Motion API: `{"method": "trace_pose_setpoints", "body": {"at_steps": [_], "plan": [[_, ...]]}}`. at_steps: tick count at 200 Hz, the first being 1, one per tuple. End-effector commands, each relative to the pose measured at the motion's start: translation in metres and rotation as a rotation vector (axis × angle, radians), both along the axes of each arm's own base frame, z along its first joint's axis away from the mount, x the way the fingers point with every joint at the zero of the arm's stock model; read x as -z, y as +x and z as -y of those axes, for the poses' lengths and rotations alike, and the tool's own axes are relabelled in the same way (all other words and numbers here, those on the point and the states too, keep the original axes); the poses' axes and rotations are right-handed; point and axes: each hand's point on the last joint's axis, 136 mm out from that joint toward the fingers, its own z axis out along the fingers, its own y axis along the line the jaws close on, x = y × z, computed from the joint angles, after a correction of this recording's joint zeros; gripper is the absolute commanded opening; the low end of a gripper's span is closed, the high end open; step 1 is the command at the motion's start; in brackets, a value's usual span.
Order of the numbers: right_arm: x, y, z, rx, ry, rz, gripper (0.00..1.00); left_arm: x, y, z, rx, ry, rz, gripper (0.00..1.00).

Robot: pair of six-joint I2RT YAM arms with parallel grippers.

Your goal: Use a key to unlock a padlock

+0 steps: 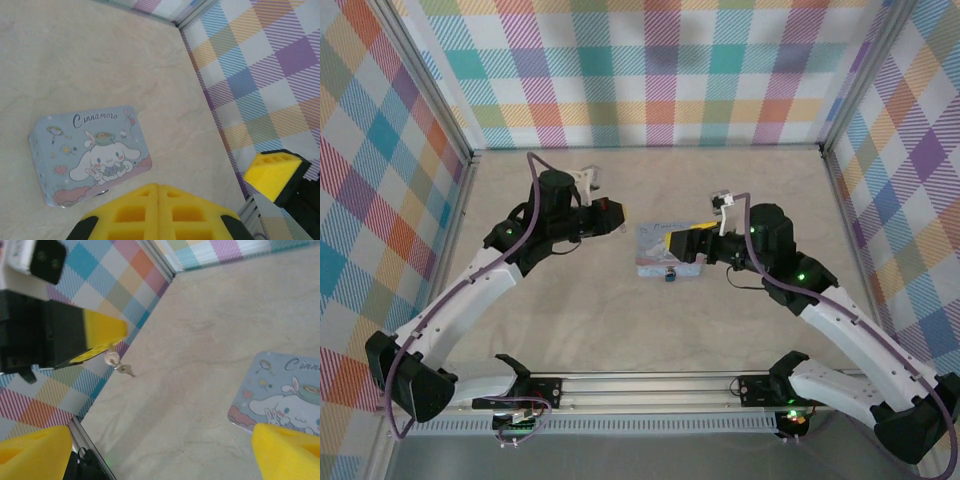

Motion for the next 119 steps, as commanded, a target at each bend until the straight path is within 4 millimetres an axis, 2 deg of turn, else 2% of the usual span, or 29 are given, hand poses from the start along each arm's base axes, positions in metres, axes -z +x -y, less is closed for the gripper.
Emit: {"method": "trace_pose_setpoints", "body": {"at_steps": [1, 17, 29, 44, 83, 119], "plan": [[-0.010, 0.001, 0.006, 0.057, 0.063, -0.094, 0.90, -0.032, 0.003, -0.003, -0.009, -0.047, 0.157, 0.00], [-0.009, 0.004, 0.007, 0.054, 0.094, -0.171, 0.89, -0.035, 0.002, -0.006, -0.019, -0.059, 0.179, 0.00], [-0.006, 0.005, 0.004, 0.039, 0.116, -0.225, 0.81, -0.039, 0.000, -0.006, -0.018, -0.085, 0.201, 0.00], [-0.005, 0.004, -0.004, -0.008, 0.146, -0.235, 0.63, -0.044, -0.003, -0.005, -0.017, -0.135, 0.218, 0.00], [-0.010, 0.002, -0.008, -0.036, 0.286, -0.146, 0.60, -0.060, -0.018, 0.006, 0.039, -0.284, 0.251, 0.00], [-0.031, -0.008, -0.019, -0.154, 0.401, -0.048, 0.52, -0.063, -0.027, 0.025, 0.098, -0.385, 0.226, 0.00]]}}
